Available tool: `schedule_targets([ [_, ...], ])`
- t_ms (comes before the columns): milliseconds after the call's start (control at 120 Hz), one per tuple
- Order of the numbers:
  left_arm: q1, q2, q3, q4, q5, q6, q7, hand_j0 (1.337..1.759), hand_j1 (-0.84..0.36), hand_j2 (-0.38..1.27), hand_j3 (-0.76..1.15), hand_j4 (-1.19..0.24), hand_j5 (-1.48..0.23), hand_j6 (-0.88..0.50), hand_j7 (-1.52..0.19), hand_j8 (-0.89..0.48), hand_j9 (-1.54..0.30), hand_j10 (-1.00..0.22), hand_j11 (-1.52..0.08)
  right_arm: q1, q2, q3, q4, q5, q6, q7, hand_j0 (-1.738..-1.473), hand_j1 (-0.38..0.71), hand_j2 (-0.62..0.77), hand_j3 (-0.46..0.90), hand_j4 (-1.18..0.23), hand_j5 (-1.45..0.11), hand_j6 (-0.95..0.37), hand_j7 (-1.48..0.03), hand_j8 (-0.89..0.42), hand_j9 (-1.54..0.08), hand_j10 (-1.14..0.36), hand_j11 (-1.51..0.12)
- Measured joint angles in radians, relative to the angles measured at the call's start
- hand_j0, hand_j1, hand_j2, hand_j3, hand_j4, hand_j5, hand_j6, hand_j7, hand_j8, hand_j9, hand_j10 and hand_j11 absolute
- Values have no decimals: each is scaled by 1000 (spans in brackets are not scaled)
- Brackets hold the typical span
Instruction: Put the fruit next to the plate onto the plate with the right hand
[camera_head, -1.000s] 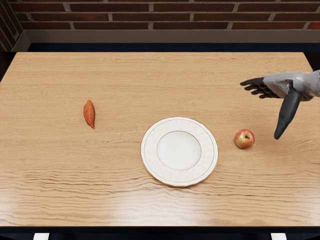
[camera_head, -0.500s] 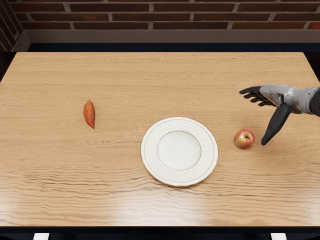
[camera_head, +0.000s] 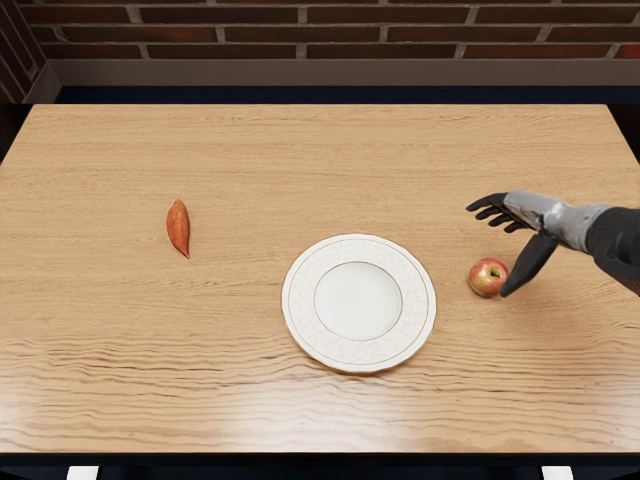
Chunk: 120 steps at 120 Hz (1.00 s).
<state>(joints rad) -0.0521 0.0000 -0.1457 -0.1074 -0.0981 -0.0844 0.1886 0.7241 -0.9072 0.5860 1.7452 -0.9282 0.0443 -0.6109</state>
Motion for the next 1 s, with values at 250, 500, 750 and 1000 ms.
schedule_targets([
  [250,0,0,0,0,0,0,0,1658,349,0,0,0,0,-1,0,0,0,0,0,-56,24,0,0,-96,-58,0,-1658,-103,-38,0,-213,-271,-215,-270,-213,-270,-212,-270],
  [500,0,0,0,0,0,0,0,1658,349,0,0,0,0,-1,0,0,0,0,0,-102,54,0,0,-168,-114,0,-1658,-98,-39,0,-216,-275,-219,-275,-217,-275,-216,-275],
  [750,0,0,0,0,0,0,0,1658,349,0,0,0,0,-1,0,0,0,0,0,-144,79,0,0,-225,-175,0,-1658,-94,-39,0,-219,-280,-221,-279,-220,-279,-219,-279],
  [1000,0,0,0,0,0,0,0,1658,349,0,0,0,0,-1,0,0,0,0,0,-178,98,-2,0,-271,-224,0,-1658,-81,-41,0,-230,-294,-232,-293,-231,-294,-230,-294],
])
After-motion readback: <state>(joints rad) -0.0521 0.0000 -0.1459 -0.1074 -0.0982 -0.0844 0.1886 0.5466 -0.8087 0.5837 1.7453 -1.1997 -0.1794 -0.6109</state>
